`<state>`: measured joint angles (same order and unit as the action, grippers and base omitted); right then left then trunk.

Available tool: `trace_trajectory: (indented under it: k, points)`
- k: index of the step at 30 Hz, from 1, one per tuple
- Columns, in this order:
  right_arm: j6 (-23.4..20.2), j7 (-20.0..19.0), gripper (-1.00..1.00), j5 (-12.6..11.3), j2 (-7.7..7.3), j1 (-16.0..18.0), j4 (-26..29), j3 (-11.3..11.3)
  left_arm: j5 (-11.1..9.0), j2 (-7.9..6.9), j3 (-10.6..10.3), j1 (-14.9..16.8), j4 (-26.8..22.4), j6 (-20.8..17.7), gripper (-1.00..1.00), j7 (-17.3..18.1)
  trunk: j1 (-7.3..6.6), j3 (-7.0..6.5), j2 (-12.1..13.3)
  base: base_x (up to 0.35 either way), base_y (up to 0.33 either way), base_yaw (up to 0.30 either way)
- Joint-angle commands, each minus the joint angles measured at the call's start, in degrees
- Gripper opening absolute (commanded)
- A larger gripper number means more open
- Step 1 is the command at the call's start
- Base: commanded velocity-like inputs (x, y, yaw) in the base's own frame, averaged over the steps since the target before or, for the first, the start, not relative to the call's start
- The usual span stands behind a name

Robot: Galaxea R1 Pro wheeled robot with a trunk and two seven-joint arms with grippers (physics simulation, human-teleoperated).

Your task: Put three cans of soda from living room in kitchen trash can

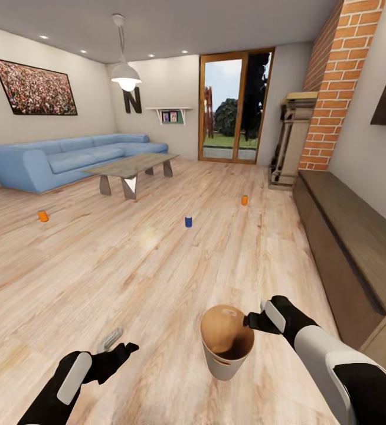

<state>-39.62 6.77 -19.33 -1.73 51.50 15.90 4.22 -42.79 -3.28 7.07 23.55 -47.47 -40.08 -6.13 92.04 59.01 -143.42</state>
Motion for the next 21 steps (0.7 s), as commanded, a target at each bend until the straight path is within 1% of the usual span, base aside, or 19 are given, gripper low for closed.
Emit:
trace_trajectory:
  k: [1,9,12,15,17,21]
  points:
    - [0.0,0.0,1.0,0.0,-0.01,0.0,0.0,0.0,0.0,0.01,0.0,0.0,0.0,0.0,1.0,0.0,0.02,0.23,0.0,0.0,0.0,0.0]
    - [0.0,0.0,1.0,0.0,-0.12,0.0,0.0,0.0,0.0,-0.03,0.0,0.0,0.0,0.0,1.0,0.1,0.23,2.0,-0.1,0.0,0.0,0.0]
    - [0.0,0.0,1.0,0.0,-0.12,0.0,0.0,0.0,0.0,-0.02,0.0,-0.3,0.0,0.2,1.0,0.1,0.23,2.0,-0.1,0.0,0.0,0.0]
    - [0.0,0.0,1.0,0.0,-0.07,0.0,0.0,0.0,0.1,-0.06,0.0,-1.9,0.1,2.4,1.0,0.1,0.23,2.0,-0.1,0.056,0.0,0.0]
    - [-0.1,0.0,1.0,0.0,-0.04,0.0,0.0,0.0,0.1,-0.04,0.0,-2.3,0.2,3.2,1.0,0.1,0.23,2.0,-0.1,0.234,0.0,0.0]
    - [-0.1,0.0,1.0,0.0,-0.03,0.0,0.0,0.0,0.0,-0.04,0.0,-2.5,0.2,3.7,1.0,0.0,0.23,2.0,-0.1,0.287,0.0,0.0]
